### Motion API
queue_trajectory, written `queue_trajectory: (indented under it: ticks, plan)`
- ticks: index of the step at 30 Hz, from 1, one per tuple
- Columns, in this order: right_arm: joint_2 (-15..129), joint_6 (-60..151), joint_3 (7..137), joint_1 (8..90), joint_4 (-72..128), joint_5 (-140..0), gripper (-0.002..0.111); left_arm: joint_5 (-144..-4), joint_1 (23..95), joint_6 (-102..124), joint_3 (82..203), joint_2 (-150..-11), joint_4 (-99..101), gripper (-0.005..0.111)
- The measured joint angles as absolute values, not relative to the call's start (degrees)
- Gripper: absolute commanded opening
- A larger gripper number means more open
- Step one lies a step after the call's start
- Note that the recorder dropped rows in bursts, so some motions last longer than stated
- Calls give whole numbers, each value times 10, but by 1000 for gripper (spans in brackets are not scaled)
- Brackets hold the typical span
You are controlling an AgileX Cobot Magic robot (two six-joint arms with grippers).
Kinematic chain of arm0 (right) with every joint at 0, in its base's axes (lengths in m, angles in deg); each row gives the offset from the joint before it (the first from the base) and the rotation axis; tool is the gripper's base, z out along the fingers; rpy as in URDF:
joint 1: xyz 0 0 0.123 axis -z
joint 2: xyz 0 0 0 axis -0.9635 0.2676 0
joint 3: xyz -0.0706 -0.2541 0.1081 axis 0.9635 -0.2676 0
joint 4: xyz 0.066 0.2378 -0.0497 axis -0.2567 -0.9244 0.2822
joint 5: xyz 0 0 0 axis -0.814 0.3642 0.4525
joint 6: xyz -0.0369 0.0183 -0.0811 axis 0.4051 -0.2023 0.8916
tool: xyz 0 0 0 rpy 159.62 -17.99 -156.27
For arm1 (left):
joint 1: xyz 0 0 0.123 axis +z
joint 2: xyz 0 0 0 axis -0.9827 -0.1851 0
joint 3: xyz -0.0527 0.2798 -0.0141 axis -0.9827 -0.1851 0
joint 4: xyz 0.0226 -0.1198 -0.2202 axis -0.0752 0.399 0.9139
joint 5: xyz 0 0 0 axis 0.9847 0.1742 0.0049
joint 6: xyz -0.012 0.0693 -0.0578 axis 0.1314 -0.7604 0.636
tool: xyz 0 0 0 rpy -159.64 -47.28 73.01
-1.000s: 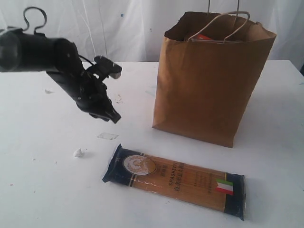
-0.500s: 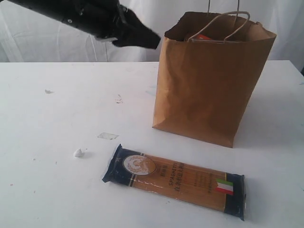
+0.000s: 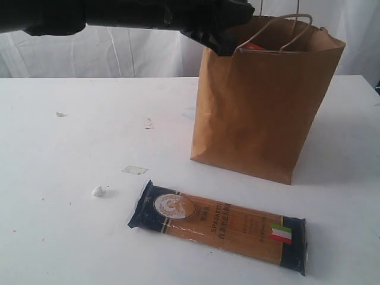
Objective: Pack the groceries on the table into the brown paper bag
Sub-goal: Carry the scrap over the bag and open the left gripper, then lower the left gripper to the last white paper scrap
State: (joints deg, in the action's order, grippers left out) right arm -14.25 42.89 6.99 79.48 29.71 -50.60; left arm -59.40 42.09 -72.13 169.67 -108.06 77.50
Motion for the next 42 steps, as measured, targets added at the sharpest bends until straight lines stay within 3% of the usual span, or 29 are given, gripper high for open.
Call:
queue_trajectory:
  ticks: [6, 9, 26, 29, 36, 42]
  plan:
    - [-142, 429, 70, 795, 297, -506, 0, -657, 421, -734, 1697, -1103, 776, 50]
    - [-142, 429, 70, 795, 297, -506, 0, -657, 421, -736, 1697, -1106, 777, 60]
    - [-142, 429, 70, 795, 297, -506, 0, -652, 421, -700, 1697, -1077, 778, 62]
    - [-142, 429, 70, 795, 297, -506, 0, -636, 421, -665, 1697, -1046, 778, 55]
    - [-142, 429, 70, 795, 297, -506, 0, -554, 421, -614, 1697, -962, 724, 3]
    - [-142, 429, 70, 795, 297, -506, 0, -467, 421, -471, 1697, -903, 491, 0]
